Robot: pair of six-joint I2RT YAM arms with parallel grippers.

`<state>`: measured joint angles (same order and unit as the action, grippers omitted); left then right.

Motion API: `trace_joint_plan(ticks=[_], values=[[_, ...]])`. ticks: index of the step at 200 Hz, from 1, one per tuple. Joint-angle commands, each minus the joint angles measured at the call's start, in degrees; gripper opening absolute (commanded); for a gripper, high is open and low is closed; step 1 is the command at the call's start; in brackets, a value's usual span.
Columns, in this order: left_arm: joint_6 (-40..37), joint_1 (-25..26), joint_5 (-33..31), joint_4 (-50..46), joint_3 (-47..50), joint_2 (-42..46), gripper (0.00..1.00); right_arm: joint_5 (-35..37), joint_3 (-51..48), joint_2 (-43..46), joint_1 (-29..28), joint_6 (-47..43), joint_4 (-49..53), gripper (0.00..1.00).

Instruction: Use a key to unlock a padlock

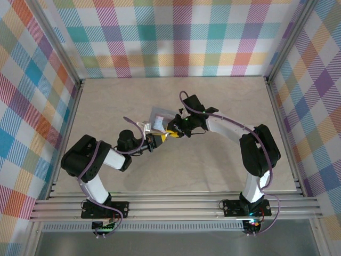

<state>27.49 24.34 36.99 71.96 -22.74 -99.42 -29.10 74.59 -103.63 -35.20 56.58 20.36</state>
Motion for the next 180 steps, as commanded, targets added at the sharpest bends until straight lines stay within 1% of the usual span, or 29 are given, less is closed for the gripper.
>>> trace_joint_plan(ticks=[1, 36, 66, 98, 129, 155, 180], values=[[0.9, 1.5, -0.3, 5.2, -2.3, -1.8, 0.0, -4.3, -0.1, 2.1, -0.3, 1.8, -5.3, 0.0], [1.5, 2.2, -0.7, 5.5, -3.7, -2.7, 0.0, -5.3, 0.0, 1.3, -0.4, 1.5, -4.9, 0.0], [3.7, 2.2, 0.6, 5.8, -5.8, -3.6, 0.0, -7.0, -1.9, 1.0, -0.5, 3.5, -8.5, 0.0], [5.5, 2.2, 3.3, 5.8, -6.4, -2.3, 0.0, -8.4, -1.1, 0.7, -0.5, 2.1, -8.0, 0.0], [6.6, 2.0, 3.1, 5.7, -6.4, -0.4, 0.0, -10.9, 0.3, -0.3, -0.7, 0.4, -6.7, 0.0], [9.9, 2.1, 5.5, 5.7, -9.5, -1.5, 0.0, -12.2, 0.5, -1.0, -1.4, -0.4, -6.8, 0.0], [12.7, 2.1, 5.5, 5.6, -11.1, -1.2, 0.0, -12.4, -0.2, -1.6, -1.9, -0.7, -7.7, 0.0]])
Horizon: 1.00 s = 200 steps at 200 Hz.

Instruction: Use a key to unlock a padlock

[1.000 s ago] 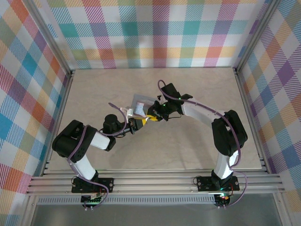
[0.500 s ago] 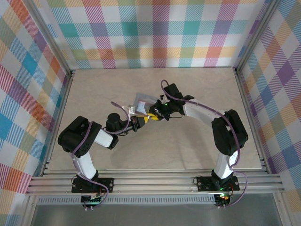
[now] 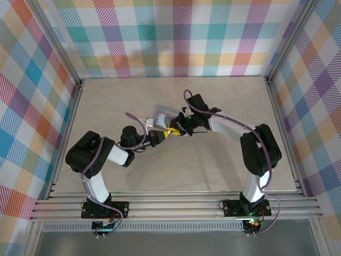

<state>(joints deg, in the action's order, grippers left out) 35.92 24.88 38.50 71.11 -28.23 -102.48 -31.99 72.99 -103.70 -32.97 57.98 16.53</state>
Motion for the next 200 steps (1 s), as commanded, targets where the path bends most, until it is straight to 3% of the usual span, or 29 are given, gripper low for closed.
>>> trace_joint_plan(ticks=[1, 24, 65, 85, 129, 200], values=[[4.4, 1.5, 4.0, 6.4, -5.6, 1.8, 0.0, -9.5, 1.4, -1.5, -4.1, -2.0, -4.0, 0.0], [5.8, 1.6, 3.6, 5.2, -5.3, 2.3, 0.0, -7.4, 0.8, -1.6, -4.5, -2.3, -3.8, 0.0], [-0.7, 1.7, -1.3, 4.9, 3.7, 3.3, 0.0, -0.5, 0.2, -1.3, -7.0, -2.5, -3.6, 0.0], [-2.1, 1.9, -1.4, 6.5, 5.4, 1.6, 0.0, 0.4, -1.4, -1.8, -8.1, 0.1, -7.7, 0.05], [-3.8, 2.2, -1.9, 6.3, 5.2, 0.8, 0.0, 5.9, -3.6, -0.5, -9.2, 1.9, -9.3, 0.24], [-4.2, 2.2, -2.3, 6.6, 7.7, -3.3, 0.0, 12.6, -7.9, -0.5, -10.7, 4.2, -12.6, 0.37]])
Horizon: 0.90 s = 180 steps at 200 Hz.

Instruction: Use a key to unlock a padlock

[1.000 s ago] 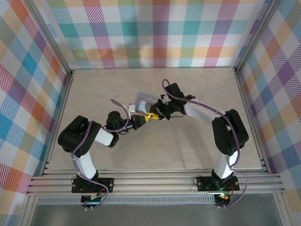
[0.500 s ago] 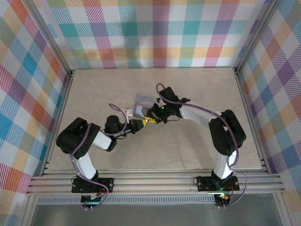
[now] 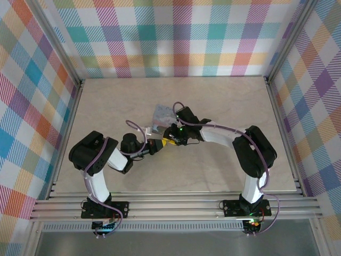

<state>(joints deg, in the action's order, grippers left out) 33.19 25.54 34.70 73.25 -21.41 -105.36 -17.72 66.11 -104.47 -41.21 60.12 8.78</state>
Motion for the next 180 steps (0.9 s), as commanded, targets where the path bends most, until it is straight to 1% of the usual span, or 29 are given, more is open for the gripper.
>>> trace_joint_plan(ticks=[1, 18, 42, 73, 114, 180], values=[[-1.5, 1.6, 1.4, 4.4, 0.9, -0.4, 0.0, -1.5, -1.1, 0.3, -2.5, 2.1, -4.9, 0.37], [-1.7, 1.6, 0.6, 4.2, 2.1, -0.1, 0.0, 0.1, -1.5, 0.0, -2.8, 2.3, -5.6, 0.4], [-1.1, 1.6, -0.7, 4.1, 2.5, -1.1, 0.0, 2.0, -1.9, 0.2, -3.1, 2.9, -6.6, 0.5], [0.0, 1.6, -1.6, 3.9, 2.7, -1.5, 0.0, 6.2, -3.7, 2.0, -3.2, 4.3, -7.4, 0.52], [1.4, 1.6, -1.6, 3.5, 3.5, -1.0, 0.0, 11.3, -6.2, 2.8, -4.1, 5.9, -8.8, 0.53], [0.4, 1.7, -3.0, 0.5, 5.5, 2.3, 0.0, 12.6, -6.7, 0.4, -4.8, 8.8, -11.6, 0.54]])
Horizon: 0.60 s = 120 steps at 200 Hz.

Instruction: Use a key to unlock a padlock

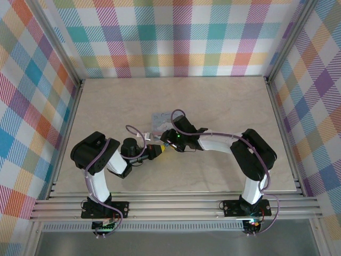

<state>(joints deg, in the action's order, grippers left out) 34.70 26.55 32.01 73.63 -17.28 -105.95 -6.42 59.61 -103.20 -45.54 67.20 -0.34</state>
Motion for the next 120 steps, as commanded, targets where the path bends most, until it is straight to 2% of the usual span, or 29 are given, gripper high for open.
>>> trace_joint_plan(ticks=[1, 34, 74, 120], values=[[-1.2, 0.7, -0.4, 0.0, 1.4, 3.0, 0.0, 1.3, -0.2, -0.9, -0.4, 1.7, -2.5, 0.54], [-6.0, 1.1, -2.4, -7.6, 1.7, 9.4, 0.0, 0.7, 1.0, -1.7, -0.6, 1.3, -1.5, 0.54], [-18.2, 2.5, -5.1, -25.7, -0.7, 20.2, 0.0, -0.5, 1.9, -2.5, -1.0, 1.0, 0.0, 0.54], [-26.5, 3.5, -8.3, -36.1, -2.9, 24.3, 0.0, -0.7, 2.0, -0.5, -1.2, 0.7, 2.0, 0.58]])
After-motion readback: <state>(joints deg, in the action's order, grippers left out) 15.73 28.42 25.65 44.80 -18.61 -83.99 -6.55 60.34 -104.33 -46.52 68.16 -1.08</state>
